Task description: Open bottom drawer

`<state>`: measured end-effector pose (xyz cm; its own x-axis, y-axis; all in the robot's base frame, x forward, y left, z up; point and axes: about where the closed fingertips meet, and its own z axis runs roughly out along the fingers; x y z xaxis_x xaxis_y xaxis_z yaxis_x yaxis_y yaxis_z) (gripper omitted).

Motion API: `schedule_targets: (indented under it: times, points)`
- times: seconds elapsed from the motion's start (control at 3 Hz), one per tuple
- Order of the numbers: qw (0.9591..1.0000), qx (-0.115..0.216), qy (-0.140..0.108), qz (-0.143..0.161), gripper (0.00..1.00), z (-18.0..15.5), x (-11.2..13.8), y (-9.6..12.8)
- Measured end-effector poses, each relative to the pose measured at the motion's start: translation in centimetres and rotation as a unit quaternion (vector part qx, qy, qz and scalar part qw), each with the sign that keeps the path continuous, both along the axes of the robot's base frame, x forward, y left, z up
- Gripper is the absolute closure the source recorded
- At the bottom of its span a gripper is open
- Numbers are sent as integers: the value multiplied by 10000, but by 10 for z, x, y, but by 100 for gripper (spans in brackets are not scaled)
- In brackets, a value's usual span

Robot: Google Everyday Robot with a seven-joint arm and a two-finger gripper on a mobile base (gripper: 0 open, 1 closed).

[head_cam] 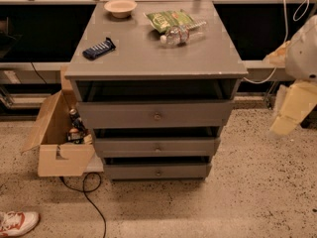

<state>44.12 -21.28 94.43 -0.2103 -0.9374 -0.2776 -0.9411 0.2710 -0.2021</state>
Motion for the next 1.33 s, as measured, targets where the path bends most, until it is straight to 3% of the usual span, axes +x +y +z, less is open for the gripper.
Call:
schedule_targets:
  times: [0.33,0.67,1.0,1.33]
  points:
    - [9972,655,275,249,0,-74,5,20]
    - [9888,1321,592,352,0,-167,12,53]
    - [9886,1444,355,235,0,-182,31,58]
    - [9886,1445,355,235,0,-182,31,58]
